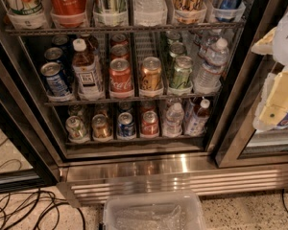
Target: Pick water bottle from middle shelf of fridge
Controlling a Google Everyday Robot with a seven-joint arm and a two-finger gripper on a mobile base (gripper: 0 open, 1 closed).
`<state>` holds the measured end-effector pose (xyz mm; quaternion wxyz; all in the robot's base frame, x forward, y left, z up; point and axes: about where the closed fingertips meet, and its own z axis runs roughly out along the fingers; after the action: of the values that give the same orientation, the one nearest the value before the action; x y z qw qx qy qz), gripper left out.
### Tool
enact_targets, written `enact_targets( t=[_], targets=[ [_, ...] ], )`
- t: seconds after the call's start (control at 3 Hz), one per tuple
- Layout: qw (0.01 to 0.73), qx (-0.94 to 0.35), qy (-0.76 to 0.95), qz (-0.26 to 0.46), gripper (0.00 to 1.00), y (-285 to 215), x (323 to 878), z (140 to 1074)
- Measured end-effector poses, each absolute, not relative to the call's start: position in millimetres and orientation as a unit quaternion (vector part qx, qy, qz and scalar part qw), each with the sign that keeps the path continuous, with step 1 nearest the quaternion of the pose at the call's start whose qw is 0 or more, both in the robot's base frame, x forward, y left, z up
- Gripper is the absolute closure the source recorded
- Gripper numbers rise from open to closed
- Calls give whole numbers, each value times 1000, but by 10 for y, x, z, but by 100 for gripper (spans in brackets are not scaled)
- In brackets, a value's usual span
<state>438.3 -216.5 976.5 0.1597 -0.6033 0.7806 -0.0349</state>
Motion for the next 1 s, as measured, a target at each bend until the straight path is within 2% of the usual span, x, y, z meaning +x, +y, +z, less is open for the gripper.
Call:
enact_targets(
  t=[0.33, 0.67, 1.0],
  targets=[
    [160, -603, 781, -35, 0, -2164, 4383, 9764],
    [186, -582, 792, -3, 0, -2107, 4421, 9643],
    [232, -538, 807, 70, 0, -1982, 4413, 9224]
  ],
)
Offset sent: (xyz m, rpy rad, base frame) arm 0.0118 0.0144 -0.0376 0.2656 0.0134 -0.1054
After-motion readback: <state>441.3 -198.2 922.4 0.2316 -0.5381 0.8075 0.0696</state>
